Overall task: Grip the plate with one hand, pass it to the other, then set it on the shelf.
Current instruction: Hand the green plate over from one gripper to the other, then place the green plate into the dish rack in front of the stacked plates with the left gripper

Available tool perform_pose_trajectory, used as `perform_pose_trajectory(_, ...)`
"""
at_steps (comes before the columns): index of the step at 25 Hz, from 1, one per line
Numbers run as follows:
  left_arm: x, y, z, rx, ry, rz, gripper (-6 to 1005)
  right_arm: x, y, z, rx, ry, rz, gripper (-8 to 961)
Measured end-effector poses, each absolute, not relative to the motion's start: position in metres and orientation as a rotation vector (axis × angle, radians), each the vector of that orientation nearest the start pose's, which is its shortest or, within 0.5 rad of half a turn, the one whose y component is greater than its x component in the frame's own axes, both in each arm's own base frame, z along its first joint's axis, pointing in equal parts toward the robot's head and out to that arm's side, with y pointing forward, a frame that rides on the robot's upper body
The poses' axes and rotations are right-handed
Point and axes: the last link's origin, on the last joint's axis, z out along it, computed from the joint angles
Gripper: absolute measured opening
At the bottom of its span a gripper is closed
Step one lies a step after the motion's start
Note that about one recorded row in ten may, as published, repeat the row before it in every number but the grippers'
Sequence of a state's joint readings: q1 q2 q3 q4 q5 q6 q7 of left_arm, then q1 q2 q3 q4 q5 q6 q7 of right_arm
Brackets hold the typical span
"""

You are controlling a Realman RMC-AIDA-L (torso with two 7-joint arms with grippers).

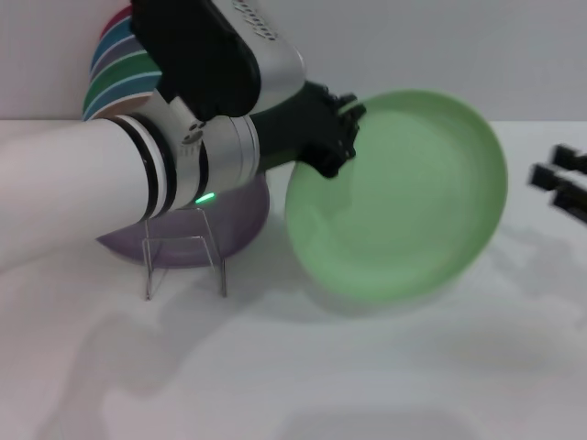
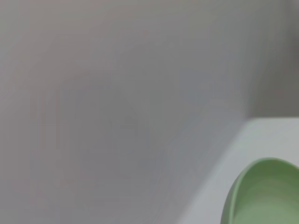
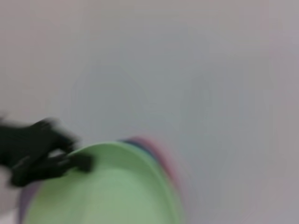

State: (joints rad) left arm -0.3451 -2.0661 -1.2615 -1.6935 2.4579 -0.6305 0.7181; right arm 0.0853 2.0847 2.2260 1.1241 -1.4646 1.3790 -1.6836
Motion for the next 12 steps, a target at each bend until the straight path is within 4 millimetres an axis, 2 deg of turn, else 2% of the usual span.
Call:
perform_pose_trajectory(2,-0.065,0.344,-0.017,-2.268,0.0,-0.398,64,0.31,0.279,0.105,-2.095,0.648,0.915,242)
perform_pose_trajectory(3,-0.065,0.344,-0.017,-2.268,0.0,-0.398,66,0.31,0.279,0.105,-2.095,0.648,0.915,259)
perform_pose_trajectory(4,-0.065,0.344,-0.011,-2.167,0.073,-0.438,68,0.315,0.276,0.109,-2.062,0.665,0.939,276)
perform_pose_trajectory(5,-0.065,0.344,-0.011,-2.167,0.073,-0.438,70,0.32,0.274,0.111,-2.036,0.672,0.954,355)
perform_pose_trajectory(7,-0.068,0.338,-0.009,-1.993,0.24,-0.451,75,0.326,0.27,0.113,-2.005,0.666,0.971,512)
perform_pose_trajectory(10,-0.071,0.325,-0.013,-1.778,0.425,-0.46,81,0.327,0.269,0.113,-2.001,0.665,0.97,661)
perform_pose_trajectory(12,-0.071,0.325,-0.013,-1.778,0.425,-0.46,85,0.328,0.269,0.113,-2.0,0.666,0.97,723)
